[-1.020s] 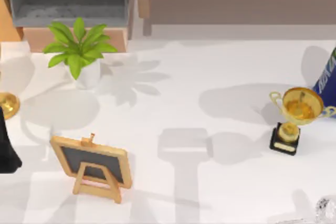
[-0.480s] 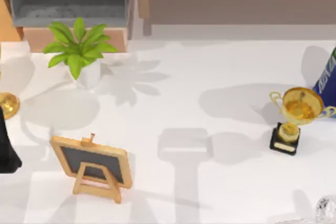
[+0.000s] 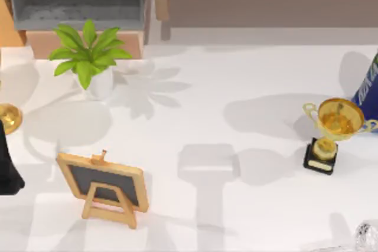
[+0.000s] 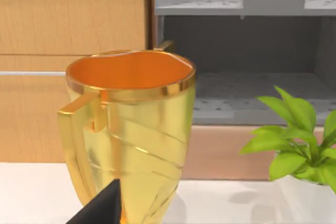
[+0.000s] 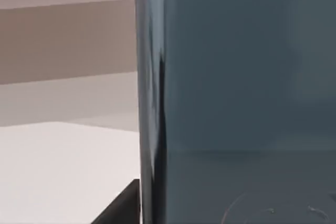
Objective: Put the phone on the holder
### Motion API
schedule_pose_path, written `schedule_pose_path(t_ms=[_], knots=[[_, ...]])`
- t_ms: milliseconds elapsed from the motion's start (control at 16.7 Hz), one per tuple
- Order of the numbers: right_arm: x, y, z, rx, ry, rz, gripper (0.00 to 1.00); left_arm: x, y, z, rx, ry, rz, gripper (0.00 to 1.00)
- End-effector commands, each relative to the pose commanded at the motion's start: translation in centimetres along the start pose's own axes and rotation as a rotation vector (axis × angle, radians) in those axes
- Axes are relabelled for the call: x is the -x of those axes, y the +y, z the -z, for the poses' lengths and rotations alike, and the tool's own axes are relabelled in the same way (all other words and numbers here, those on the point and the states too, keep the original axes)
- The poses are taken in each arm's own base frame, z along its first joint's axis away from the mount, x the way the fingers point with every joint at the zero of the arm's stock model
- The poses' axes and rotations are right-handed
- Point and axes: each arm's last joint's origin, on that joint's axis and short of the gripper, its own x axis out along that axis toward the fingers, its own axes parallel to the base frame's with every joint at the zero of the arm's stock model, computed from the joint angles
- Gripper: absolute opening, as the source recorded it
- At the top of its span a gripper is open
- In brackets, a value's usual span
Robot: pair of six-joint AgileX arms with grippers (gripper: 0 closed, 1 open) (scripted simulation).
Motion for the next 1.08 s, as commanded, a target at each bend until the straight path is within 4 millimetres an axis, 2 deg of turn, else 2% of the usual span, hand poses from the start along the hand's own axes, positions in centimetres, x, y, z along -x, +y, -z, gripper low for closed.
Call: schedule_pose_path(t_ms=[180,960,1080], knots=[[0.0,0.0,0.0,0.0,0.0,0.0,0.0,0.0,0.0,0.0,0.0,0.0,0.0,1.0],[0.0,0.0,0.0,0.0,0.0,0.0,0.98,0.0,0.0,0.0,0.0,0.0,0.0,1.0],[0.0,0.0,0.0,0.0,0.0,0.0,1.0,0.0,0.0,0.0,0.0,0.0,0.0,1.0]])
